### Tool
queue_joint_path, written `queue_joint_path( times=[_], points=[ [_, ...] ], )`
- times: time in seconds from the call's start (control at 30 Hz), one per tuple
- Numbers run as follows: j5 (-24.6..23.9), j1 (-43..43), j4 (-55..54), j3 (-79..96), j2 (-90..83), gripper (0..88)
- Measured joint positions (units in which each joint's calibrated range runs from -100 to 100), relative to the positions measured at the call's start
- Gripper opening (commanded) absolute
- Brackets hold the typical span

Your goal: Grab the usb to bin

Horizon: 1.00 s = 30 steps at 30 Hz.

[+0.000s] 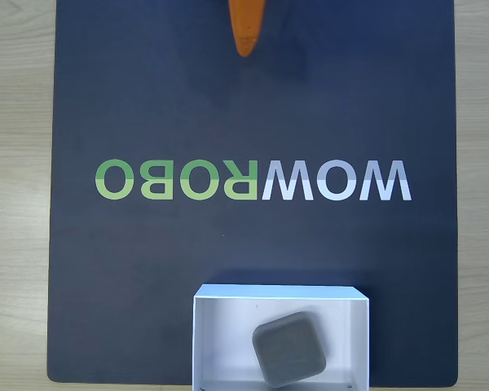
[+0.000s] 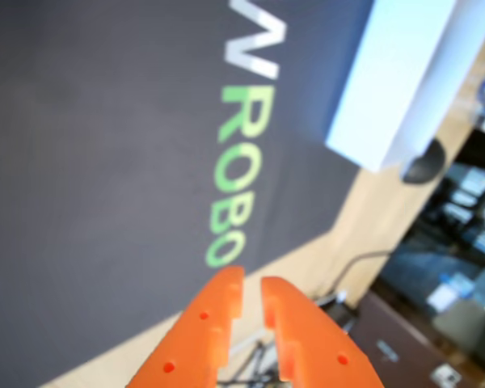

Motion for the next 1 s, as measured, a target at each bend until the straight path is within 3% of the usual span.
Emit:
queue_joint_path(
  times=[0.3, 0.47, 1.0],
  points=[
    [-0.1, 0.0, 1.4, 21.7, -19.6, 2.8],
    [-3.3, 0.4, 4.0, 30.2, -27.1, 2.1],
    [-5.3, 0.1, 4.8, 30.5, -28.7, 2.1]
  ],
)
